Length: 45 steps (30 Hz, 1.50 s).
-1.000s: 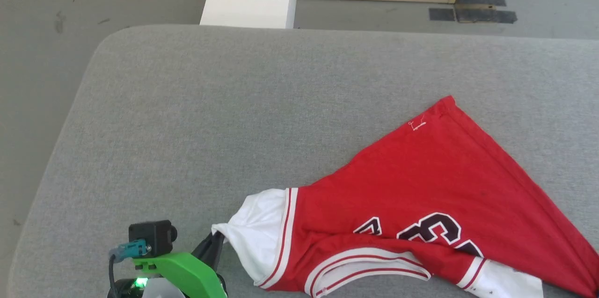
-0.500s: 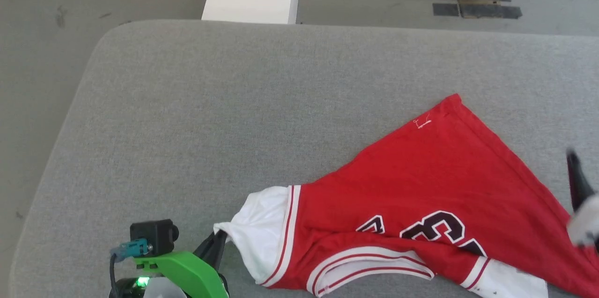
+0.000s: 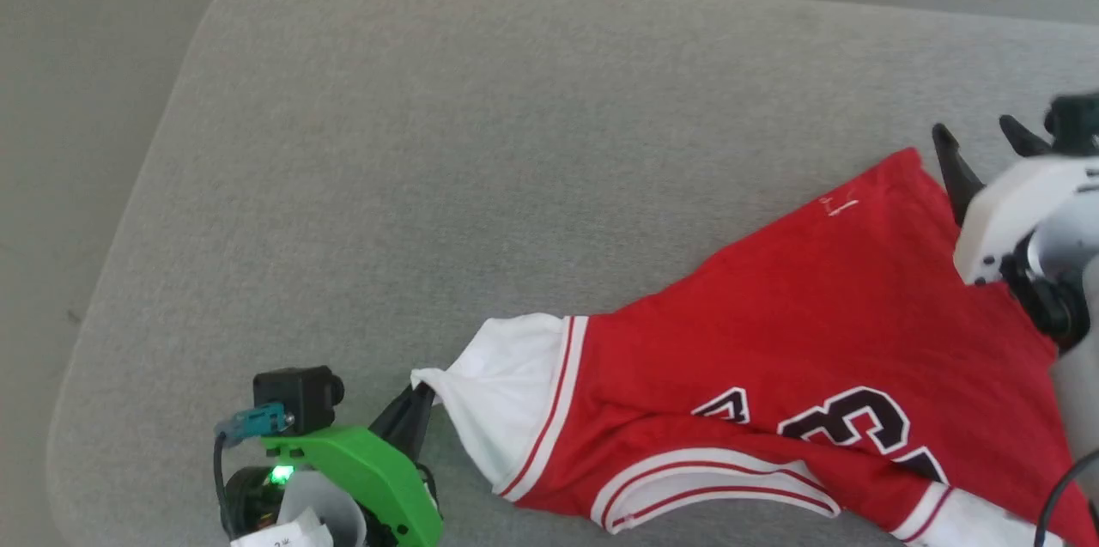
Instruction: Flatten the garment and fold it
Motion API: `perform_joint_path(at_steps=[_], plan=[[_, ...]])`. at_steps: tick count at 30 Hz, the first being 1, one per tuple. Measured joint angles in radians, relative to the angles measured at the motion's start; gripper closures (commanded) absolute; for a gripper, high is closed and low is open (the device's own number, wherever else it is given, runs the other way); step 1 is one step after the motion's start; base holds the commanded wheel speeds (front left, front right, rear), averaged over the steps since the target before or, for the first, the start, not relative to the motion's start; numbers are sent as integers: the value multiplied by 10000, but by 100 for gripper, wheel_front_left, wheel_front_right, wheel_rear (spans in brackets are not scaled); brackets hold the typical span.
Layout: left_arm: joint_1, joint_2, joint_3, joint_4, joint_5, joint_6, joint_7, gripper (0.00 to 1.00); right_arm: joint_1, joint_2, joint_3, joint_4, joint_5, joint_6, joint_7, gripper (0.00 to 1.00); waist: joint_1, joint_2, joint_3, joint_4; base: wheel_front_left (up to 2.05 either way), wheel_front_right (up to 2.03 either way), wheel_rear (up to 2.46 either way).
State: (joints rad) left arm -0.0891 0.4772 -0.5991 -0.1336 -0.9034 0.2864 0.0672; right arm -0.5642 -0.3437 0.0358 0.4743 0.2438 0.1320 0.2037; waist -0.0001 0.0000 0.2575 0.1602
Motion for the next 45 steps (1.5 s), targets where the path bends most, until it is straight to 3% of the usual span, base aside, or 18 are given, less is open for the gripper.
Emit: perform_joint_path(at_steps=[10, 11, 12, 13, 14, 15, 20, 28, 33, 40, 45], plan=[[-396, -418, -182, 380, 8, -320, -222, 100, -1756, 244, -520, 2560, -1168, 2, 3310, 0, 0, 0, 713, 766, 0, 0, 0], [-410, -424, -190, 430, 15, -343, -242, 100, -1857, 272, -654, 2648, -1358, 2, 3580, 18, 0, 0, 762, 836, 0, 0, 0], [-416, -428, -198, 468, 17, -364, -251, 100, -1999, 297, -798, 2713, -1519, 2, 3841, 58, 0, 0, 805, 898, 0, 0, 0], [-417, -431, -205, 500, 17, -366, -259, 100, -2101, 318, -890, 2752, -1647, 2, 4059, 70, 0, 0, 836, 942, 0, 0, 0], [-417, -437, -209, 537, 17, -380, -263, 100, -2191, 345, -968, 2769, -1806, 2, 4257, 91, 0, 0, 864, 986, 0, 0, 0], [-417, -443, -219, 568, 17, -384, -265, 100, -2224, 387, -1020, 2746, -1937, 2, 4335, 100, 0, 0, 875, 1016, 0, 0, 0], [-409, -451, -222, 646, 17, -382, -332, 100, -1858, 721, -1149, 2370, -2086, 0, 3622, 100, 0, 0, 734, 959, 0, 0, 0], [-189, -286, -211, 648, -4, -313, -318, 100, 752, 1340, -1724, 819, -1120, 0, 8, 100, 1, 0, -28, 550, 0, 0, 0], [282, 23, -84, 502, -81, -125, -253, 100, 2846, 1743, -1990, -759, -483, 0, -1400, 100, 1, 0, -597, 111, 0, 0, 0], [531, 305, 165, 67, -96, 125, -405, 100, 5408, 2401, -2755, -2903, 21, 0, -1762, 100, 1, 0, -1148, -741, 0, 0, 0], [483, 364, 474, -31, 117, 203, -1030, 100, 6277, 2702, -2986, -4203, 75, 0, -1411, 100, 0, 0, -1417, -1321, 0, 0, 0]])
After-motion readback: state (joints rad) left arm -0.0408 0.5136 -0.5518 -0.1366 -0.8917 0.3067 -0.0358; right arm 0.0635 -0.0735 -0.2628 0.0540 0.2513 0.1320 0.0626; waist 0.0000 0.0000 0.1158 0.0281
